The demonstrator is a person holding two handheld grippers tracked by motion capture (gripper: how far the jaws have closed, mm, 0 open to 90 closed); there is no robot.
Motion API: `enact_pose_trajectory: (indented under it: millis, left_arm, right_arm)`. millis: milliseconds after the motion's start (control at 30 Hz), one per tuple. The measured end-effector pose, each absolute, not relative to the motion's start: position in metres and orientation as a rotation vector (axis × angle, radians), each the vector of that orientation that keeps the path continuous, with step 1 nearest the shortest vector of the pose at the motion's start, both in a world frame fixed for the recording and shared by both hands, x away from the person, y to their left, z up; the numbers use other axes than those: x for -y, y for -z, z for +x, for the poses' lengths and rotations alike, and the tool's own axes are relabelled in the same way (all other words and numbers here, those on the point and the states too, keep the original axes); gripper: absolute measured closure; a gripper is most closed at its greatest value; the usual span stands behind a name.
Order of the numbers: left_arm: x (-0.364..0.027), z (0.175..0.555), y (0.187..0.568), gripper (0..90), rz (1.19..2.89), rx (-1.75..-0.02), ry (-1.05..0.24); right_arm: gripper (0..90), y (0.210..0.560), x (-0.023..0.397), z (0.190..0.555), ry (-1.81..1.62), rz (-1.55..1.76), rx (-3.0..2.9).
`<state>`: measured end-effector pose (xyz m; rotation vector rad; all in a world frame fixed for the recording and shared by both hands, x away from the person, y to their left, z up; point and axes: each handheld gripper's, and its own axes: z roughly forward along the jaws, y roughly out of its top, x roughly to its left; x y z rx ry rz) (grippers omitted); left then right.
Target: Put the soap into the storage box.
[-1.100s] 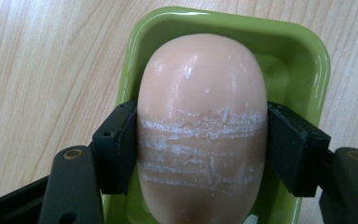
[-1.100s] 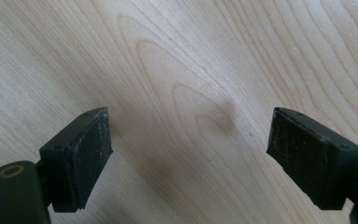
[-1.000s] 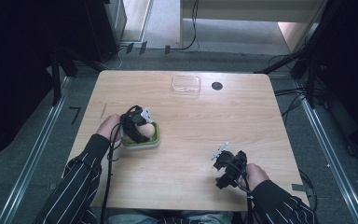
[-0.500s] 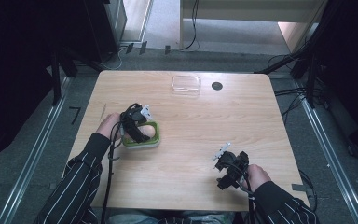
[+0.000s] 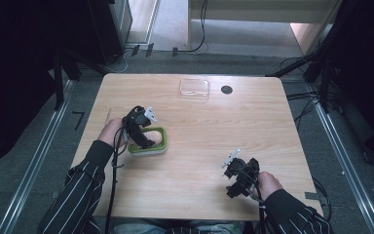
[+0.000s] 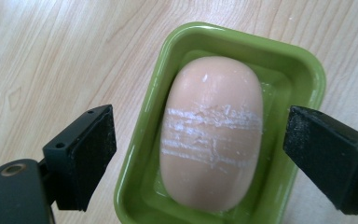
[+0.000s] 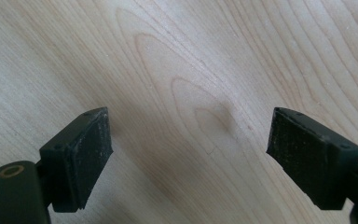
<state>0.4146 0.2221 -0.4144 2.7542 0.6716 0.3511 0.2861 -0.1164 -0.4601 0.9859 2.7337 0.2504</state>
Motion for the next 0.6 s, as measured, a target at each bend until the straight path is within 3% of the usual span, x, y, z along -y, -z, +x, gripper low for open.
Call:
enact_pose_trajectory:
  millis: [600]
  left_arm:
    - [-0.233,0.398,0.4,3.8,2.687,-0.866,-0.339]
  right_arm:
    - [14.3,0.46,0.116,0.286,-0.25,0.987,-2.735]
